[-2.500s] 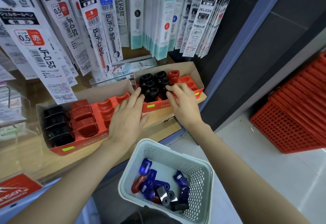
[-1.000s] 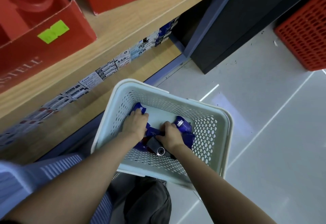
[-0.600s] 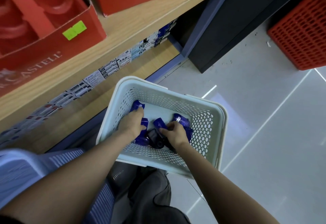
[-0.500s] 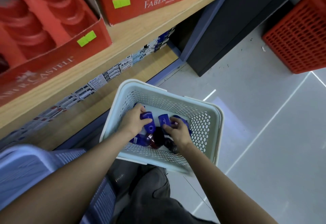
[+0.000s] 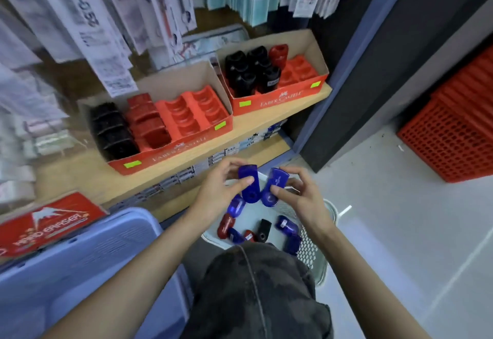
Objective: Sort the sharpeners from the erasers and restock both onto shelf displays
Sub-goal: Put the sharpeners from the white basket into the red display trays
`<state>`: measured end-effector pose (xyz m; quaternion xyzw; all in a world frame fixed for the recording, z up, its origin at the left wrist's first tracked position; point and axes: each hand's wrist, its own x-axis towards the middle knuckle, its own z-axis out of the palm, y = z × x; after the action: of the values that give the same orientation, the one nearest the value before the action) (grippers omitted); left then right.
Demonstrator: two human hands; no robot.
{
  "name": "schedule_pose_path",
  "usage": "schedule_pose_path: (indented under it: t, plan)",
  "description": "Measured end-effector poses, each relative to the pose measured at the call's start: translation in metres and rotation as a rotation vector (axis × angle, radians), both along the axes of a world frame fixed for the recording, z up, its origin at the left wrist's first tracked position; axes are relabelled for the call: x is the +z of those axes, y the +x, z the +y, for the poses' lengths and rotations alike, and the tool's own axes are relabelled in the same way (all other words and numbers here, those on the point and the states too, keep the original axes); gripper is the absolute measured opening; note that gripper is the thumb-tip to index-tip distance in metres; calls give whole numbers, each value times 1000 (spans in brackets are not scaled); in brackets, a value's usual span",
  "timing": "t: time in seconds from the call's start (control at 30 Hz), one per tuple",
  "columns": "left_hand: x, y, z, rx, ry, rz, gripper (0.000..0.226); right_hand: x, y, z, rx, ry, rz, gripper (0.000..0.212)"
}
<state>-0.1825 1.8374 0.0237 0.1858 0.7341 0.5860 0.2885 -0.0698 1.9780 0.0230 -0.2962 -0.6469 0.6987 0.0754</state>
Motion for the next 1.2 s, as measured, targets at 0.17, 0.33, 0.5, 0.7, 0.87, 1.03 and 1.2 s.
schedule_pose_path:
  t: [0.17,0.33,0.5,0.7,0.87,1.03,1.2]
  plan:
    - [67,-3,-26,116,97,237,34,67,-30,-7,73,92,245,28]
    - [113,-28,-47,355,144,429,38,116,-83,-20,153,237,389,30]
    - [115,-53,-54,419,-37,618,27,128,-147,-27,205,514,381,20]
    - [99,-53,-62,535,-91,565,27,96,-193,-38,432,875,306,18]
    - [98,-58,-64,533,-78,550,26,79,-204,-37,553,989,280,17]
    - [95,-61,-63,528,-84,552,27,79,-204,-36,594,897,243,31]
    - [94,-69,-53,429,-318,674,31,88,-182,-16,459,728,250,48]
